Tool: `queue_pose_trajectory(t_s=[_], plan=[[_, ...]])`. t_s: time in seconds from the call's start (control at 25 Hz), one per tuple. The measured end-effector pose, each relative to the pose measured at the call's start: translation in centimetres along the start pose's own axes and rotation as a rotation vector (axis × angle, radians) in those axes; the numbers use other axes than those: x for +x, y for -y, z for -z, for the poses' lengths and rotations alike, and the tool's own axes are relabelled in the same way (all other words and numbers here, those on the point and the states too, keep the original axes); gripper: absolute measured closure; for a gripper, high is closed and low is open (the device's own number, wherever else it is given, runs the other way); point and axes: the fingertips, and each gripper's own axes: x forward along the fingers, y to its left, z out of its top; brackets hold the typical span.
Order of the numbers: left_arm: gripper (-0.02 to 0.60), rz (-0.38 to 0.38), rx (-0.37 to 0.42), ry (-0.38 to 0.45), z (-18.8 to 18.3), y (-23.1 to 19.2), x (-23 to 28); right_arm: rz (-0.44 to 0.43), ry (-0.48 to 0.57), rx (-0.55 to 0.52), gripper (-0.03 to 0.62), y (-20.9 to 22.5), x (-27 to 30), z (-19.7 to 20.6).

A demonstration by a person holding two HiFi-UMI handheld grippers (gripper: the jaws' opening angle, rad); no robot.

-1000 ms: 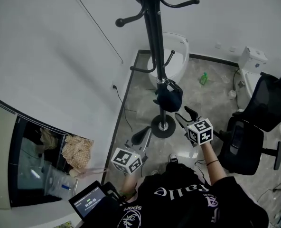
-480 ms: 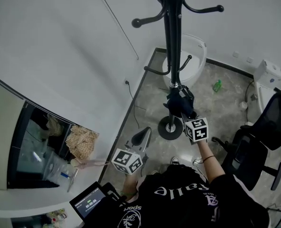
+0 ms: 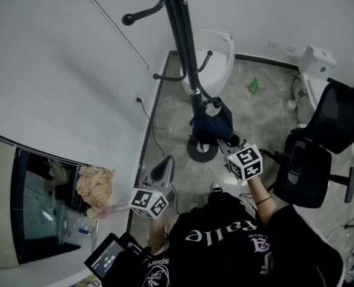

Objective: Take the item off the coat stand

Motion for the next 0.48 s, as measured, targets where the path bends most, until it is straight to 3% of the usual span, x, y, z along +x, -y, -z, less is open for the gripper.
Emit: queue_pose_trajectory(t_s=[0.24, 0.48], plan=[[0.578, 0.077, 0.005, -0.018, 0.6, 1.9, -0.5, 0.039, 0.057, 0.056, 0.557, -1.7, -4.5, -0.7], [0.578, 0.163, 0.013, -0.041, 1.2, 4.2, -1.9, 0.083, 0.045, 0.089, 0.557, -4.3, -8.4, 1.0]])
